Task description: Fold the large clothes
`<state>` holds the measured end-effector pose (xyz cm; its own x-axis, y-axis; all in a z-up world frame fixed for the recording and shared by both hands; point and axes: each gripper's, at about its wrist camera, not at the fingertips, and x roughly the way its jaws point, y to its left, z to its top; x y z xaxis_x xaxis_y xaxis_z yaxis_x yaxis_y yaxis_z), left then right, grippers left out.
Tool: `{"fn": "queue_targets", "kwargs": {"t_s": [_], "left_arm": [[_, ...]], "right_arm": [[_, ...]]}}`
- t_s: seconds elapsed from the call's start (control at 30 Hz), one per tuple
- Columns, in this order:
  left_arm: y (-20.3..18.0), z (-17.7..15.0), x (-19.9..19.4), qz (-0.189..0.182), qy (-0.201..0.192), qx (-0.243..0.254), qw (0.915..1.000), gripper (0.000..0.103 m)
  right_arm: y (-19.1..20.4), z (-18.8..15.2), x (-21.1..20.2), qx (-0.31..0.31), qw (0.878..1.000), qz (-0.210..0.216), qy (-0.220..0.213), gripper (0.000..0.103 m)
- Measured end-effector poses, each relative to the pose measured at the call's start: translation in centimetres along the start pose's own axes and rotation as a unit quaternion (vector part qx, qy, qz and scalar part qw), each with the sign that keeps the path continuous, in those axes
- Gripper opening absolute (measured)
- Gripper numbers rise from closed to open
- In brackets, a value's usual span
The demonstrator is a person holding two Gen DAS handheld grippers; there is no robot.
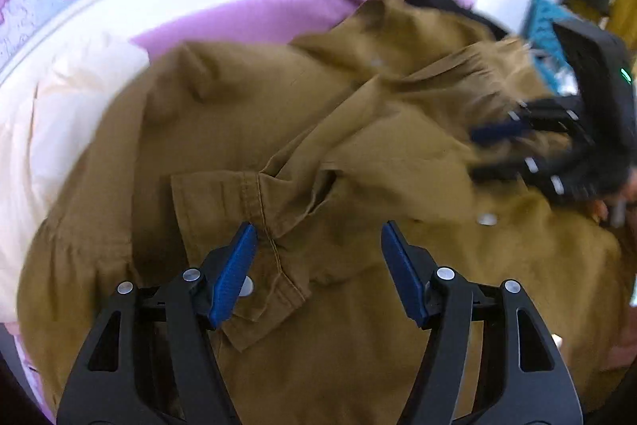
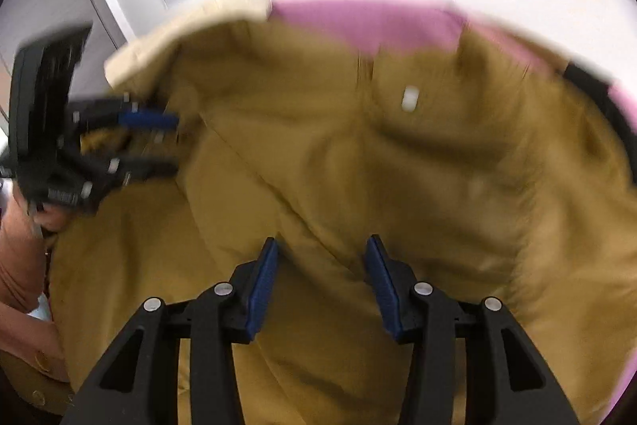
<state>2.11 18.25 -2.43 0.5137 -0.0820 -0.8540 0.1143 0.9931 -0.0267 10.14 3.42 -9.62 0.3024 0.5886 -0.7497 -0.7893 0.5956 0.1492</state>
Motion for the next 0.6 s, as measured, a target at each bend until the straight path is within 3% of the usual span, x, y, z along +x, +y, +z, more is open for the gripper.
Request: {"fn": "queue_targets", "kwargs": {"t_s": [0.13,0.23,0.33,0.43,0.5,0.6], "left_arm": [[1.6,0.3,1.3,-0.008,0.014,-0.036,0.9992,0.054],[2.3,0.3,1.3,-0.015,0.013,-0.051,0.9985,0.054],[2.1,0.2,1.1,-0.003,0.013,-0.050,0.9986,0.057],[2.0,-0.9,-1.9,-0.011,-0.021,-0.047,0.9986,0.062],[2.6,-2.4,-5.4,-0.012,-0.061,-0.043,0.9972,0.072],[4.3,-4.9,-9.9,0.029,-0.093,-0.047,0.9941,0.074]], "right_arm": [[0.4,0.1,-0.9,0.002,1.000,0.011,-0.006,0.049],[-0.1,0.7,-4.2,0.014,0.998,0.013,-0.058,0.048],[-1.6,1.3,-5.1,0.053,0.996,0.008,-0.066,0.049],[-2.3,1.1,-3.5,0.056,0.998,-0.011,-0.033,0.049],[-2.4,0.3,-1.8,0.051,0.998,-0.030,0.001,0.048],[-1.8,0.2,-2.1,0.050,0.998,-0.038,0.001,0.050]]}}
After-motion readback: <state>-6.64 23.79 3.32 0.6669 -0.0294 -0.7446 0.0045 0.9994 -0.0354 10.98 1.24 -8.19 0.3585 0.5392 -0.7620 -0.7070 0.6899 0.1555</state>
